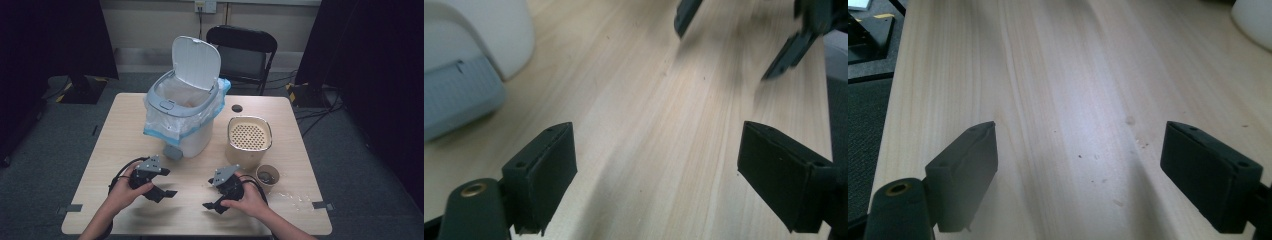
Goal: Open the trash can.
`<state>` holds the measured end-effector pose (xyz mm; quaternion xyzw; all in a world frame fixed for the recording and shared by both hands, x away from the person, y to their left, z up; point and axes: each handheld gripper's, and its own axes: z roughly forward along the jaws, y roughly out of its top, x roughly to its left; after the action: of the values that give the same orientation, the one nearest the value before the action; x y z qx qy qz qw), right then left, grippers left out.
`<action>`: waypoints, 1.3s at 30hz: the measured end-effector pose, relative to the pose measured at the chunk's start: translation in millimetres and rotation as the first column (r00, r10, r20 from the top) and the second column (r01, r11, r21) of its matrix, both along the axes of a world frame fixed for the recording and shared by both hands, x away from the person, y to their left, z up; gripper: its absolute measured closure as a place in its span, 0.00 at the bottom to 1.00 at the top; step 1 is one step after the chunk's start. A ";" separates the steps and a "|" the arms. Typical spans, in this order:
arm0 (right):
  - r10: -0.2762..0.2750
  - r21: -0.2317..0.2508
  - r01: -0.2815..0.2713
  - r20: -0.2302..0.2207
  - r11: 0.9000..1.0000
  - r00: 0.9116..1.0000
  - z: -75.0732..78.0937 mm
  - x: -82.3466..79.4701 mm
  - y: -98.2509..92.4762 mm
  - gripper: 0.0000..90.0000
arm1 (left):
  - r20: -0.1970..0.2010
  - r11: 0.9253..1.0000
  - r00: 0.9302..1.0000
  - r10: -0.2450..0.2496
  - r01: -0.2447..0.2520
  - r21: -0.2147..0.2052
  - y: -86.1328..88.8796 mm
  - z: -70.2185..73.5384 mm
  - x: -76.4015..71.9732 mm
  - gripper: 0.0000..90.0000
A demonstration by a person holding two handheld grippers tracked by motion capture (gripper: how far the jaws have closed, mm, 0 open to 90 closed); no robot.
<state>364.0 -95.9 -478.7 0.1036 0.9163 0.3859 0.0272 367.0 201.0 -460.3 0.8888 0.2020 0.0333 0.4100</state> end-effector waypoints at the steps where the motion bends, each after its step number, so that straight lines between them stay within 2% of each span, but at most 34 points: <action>1: 0.007 0.011 -0.007 0.011 1.000 1.000 4.7 1.1 -1.6 0.17 | 0.004 1.000 1.000 0.002 -0.002 0.009 -1.2 -3.5 -0.7 0.17; 4: 0.008 0.009 -0.008 0.014 1.000 1.000 10.0 0.8 -3.6 0.17 | 0.005 1.000 1.000 0.001 -0.001 0.004 -2.6 -6.9 -1.2 0.17; 11: 0.011 0.010 -0.011 0.022 1.000 1.000 26.9 1.6 -13.1 0.17 | 0.006 0.999 1.000 -0.020 0.020 0.027 -6.4 -17.4 -4.2 0.17; 14: 0.011 0.010 -0.011 0.013 1.000 1.000 31.4 2.2 -16.0 0.17 | 0.014 0.999 1.000 -0.025 0.024 0.039 -7.0 -19.8 -5.2 0.17; 19: 0.015 -0.009 -0.015 0.024 1.000 1.000 40.9 3.6 -20.7 0.17 | 0.019 0.997 0.999 -0.035 0.034 0.065 -7.1 -24.2 -7.1 0.17; 23: 0.007 -0.002 -0.007 0.026 1.000 1.000 49.7 5.1 -26.5 0.17 | 0.009 0.996 0.999 -0.044 0.044 0.077 -7.1 -28.3 -9.4 0.17; 26: -0.002 0.002 0.002 0.030 1.000 1.000 54.1 6.8 -32.4 0.17 | 0.010 0.993 0.998 -0.056 0.055 0.107 -7.7 -30.6 -10.4 0.17; 36: -0.045 0.001 0.045 0.028 0.999 0.999 60.7 9.6 -57.1 0.17 | 0.019 0.994 0.998 -0.056 0.054 0.093 -7.6 -33.3 -11.3 0.17; 37: -0.049 0.005 0.049 0.031 0.999 0.998 62.2 9.7 -60.0 0.17 | 0.038 0.994 0.997 -0.063 0.059 0.089 -7.3 -34.7 -12.7 0.17; 39: -0.055 0.011 0.055 0.030 0.998 0.998 64.6 9.8 -64.8 0.17 | 0.050 0.993 0.997 -0.065 0.060 0.101 -7.1 -34.9 -14.1 0.17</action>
<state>373.8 -160.7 -414.1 0.1232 0.9107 0.3910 0.0510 352.9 193.9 -495.2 0.9129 0.1612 0.0540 0.3712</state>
